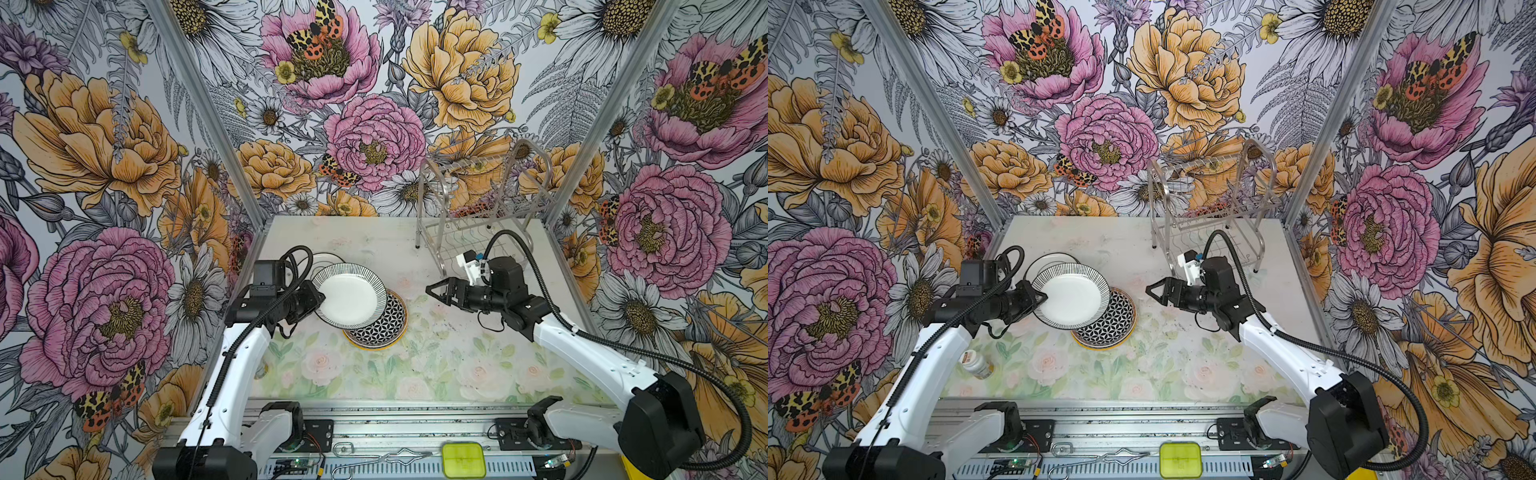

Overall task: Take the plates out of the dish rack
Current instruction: 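Open the right gripper and withdraw it while the left holds the striped plate, then lower the striped white plate onto the patterned plate stack with the left gripper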

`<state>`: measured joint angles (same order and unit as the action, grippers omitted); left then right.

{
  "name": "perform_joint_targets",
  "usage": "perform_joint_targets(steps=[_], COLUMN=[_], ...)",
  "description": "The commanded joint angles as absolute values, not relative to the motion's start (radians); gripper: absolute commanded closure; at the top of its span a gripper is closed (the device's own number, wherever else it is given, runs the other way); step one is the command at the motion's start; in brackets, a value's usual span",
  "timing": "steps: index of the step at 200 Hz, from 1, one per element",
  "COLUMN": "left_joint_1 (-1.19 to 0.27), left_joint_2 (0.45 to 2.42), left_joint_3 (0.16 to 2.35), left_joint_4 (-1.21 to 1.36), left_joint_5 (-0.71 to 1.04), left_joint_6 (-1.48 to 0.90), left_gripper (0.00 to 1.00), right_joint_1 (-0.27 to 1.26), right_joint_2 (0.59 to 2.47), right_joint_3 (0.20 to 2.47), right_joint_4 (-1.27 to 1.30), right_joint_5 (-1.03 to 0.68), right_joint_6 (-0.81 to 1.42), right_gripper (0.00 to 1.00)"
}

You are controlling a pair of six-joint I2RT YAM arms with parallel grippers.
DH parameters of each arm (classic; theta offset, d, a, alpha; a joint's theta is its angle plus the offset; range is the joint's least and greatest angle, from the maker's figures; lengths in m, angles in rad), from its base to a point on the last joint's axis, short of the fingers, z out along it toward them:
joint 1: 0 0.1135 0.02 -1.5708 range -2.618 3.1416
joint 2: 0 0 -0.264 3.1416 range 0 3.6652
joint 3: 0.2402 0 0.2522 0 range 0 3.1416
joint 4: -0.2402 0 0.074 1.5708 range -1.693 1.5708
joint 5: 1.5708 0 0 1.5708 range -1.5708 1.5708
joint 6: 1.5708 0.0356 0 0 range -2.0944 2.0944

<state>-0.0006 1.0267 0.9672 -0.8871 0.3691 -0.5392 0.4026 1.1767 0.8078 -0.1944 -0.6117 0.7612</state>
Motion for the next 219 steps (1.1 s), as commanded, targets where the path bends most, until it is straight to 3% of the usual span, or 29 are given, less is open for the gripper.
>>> perform_joint_targets(steps=[1, 122, 219], left_joint_1=[-0.001, -0.148, -0.17], left_joint_2=[0.991, 1.062, 1.124], left_joint_3=[1.017, 1.025, 0.986], left_joint_4=[-0.874, -0.908, -0.831], left_joint_5=[0.355, 0.117, 0.095], left_joint_6=[-0.537, -0.563, -0.582], left_gripper=[1.0, 1.0, 1.0], right_joint_1=[0.363, 0.217, 0.187], right_joint_2=[1.114, 1.029, 1.034], right_joint_3=[0.773, 0.672, 0.67], right_joint_4=[-0.272, -0.353, -0.365], right_joint_5=[-0.554, -0.459, -0.459], right_joint_6=[0.704, 0.657, 0.656], right_gripper=[0.01, 0.01, 0.01])
